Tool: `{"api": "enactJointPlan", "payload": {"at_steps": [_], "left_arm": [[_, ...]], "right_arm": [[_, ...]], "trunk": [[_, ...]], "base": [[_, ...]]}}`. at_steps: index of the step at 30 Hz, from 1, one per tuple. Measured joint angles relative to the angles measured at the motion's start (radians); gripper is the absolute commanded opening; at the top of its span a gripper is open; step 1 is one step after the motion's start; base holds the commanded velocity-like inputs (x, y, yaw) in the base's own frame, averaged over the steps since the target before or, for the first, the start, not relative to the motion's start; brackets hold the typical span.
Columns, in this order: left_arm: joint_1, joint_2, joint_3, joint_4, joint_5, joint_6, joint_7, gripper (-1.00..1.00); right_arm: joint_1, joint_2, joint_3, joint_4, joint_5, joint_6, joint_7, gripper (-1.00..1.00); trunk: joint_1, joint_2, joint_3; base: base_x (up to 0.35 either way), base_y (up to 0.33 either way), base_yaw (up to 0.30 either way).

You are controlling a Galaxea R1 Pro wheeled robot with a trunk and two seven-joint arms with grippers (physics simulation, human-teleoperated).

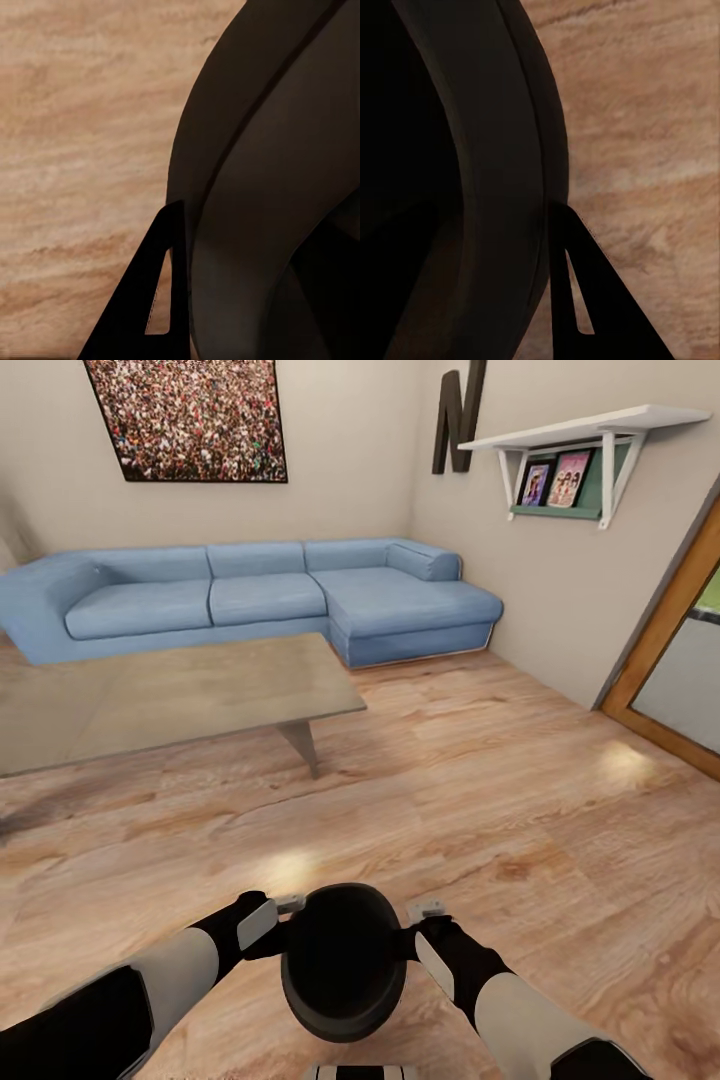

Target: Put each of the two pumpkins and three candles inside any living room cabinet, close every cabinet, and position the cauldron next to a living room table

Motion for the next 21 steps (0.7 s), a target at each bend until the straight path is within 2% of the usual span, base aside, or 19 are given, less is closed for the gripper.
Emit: {"api": "enactJointPlan", "payload": {"at_steps": [16,21], "left_arm": [[0.000,0.000,-0.001,0.000,0.002,0.000,0.001,-1.00],[0.000,0.000,-0.002,-0.001,0.002,0.000,0.003,-1.00]], "right_arm": [[0.000,0.000,0.000,0.000,0.001,0.002,0.000,-1.00],[0.000,0.001,-0.002,0.000,0.003,0.002,0.000,-1.00]], "trunk": [[0.000,0.000,0.008],[0.000,0.000,0.010]], "base": [[0.000,0.000,0.276],[0.120,-0.102,0.276]]}}
